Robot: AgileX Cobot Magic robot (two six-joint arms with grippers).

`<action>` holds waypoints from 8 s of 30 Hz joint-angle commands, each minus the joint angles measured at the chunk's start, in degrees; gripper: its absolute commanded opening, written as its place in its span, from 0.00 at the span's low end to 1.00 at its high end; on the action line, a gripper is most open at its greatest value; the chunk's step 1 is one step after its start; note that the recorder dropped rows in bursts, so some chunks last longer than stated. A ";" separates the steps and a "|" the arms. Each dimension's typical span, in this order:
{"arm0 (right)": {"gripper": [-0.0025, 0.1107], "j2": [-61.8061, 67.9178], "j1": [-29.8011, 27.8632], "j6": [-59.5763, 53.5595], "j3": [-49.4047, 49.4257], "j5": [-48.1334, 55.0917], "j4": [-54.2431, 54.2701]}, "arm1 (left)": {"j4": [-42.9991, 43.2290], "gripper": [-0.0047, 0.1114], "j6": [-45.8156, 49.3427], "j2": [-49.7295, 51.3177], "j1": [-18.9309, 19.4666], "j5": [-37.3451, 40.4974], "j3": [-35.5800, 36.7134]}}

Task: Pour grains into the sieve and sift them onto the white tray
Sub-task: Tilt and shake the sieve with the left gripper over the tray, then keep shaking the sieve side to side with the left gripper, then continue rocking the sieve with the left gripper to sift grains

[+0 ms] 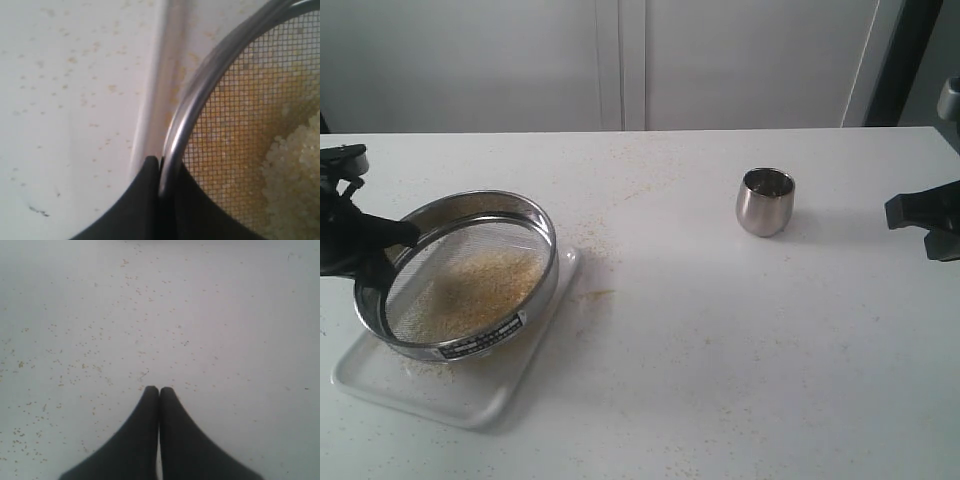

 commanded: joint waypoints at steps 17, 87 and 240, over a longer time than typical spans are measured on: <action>0.02 -0.48 -0.36 1.96 0.23 -0.41 -0.44 | 9.52 0.04 -8.34 -2.33 -1.21 0.62 -0.79; 0.02 -0.48 -0.36 1.96 0.23 -0.54 -0.44 | -1.99 0.04 -6.87 -0.63 -1.91 5.51 -2.15; 0.02 -0.48 -0.36 2.53 0.23 -1.45 0.00 | -2.39 0.04 -5.37 -1.52 -4.70 3.43 -2.02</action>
